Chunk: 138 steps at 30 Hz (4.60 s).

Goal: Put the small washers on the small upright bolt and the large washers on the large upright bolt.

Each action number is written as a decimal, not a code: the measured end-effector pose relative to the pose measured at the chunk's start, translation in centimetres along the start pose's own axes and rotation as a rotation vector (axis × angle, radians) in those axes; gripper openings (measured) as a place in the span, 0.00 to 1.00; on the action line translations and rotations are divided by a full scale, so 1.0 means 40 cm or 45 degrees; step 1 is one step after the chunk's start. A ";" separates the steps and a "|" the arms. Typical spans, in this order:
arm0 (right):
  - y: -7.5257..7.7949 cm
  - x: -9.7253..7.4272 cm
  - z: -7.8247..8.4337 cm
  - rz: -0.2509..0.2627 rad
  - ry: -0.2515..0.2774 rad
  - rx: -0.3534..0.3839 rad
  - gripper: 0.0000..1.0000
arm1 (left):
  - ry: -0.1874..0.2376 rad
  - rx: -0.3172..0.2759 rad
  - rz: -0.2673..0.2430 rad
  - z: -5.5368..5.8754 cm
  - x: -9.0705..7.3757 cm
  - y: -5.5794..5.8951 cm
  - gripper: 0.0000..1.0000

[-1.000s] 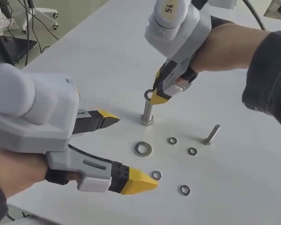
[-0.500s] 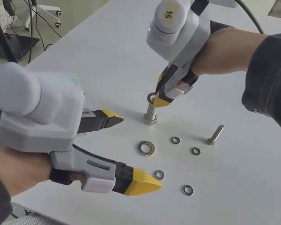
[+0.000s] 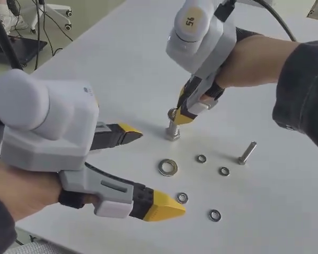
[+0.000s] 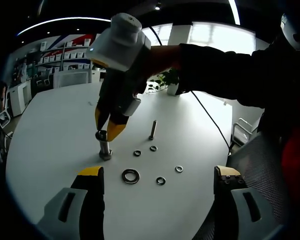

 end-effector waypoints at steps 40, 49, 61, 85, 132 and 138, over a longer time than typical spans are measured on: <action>0.009 0.104 0.030 -0.081 -0.060 0.039 0.24 | -0.004 -0.011 0.000 0.005 -0.004 -0.006 0.90; -0.001 0.106 0.029 -0.091 -0.052 0.040 0.24 | -0.005 -0.013 -0.003 0.008 -0.004 -0.004 0.90; 0.004 0.098 0.041 -0.091 -0.035 0.052 0.28 | -0.009 -0.011 0.000 0.007 -0.001 -0.003 0.90; -0.008 0.030 0.078 -0.050 -0.020 0.094 0.33 | -0.020 -0.003 0.008 0.001 0.002 -0.003 0.90; -0.170 0.073 0.048 -0.116 0.008 0.049 0.32 | -0.026 0.021 0.001 0.000 0.009 -0.007 0.89; -0.165 0.092 0.049 -0.126 0.010 0.053 0.32 | -0.031 0.019 0.008 0.001 0.013 -0.009 0.89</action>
Point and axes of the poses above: the centre of the closed fingertips' face, and the gripper's own axes: x roughly forward along the fingers, y roughly to its right, z roughly out of its underside, the point moved 8 cm from there along -x, roughly backward along the fingers, and after that the axes turned 4 degrees about y, right-handed, at the moved point
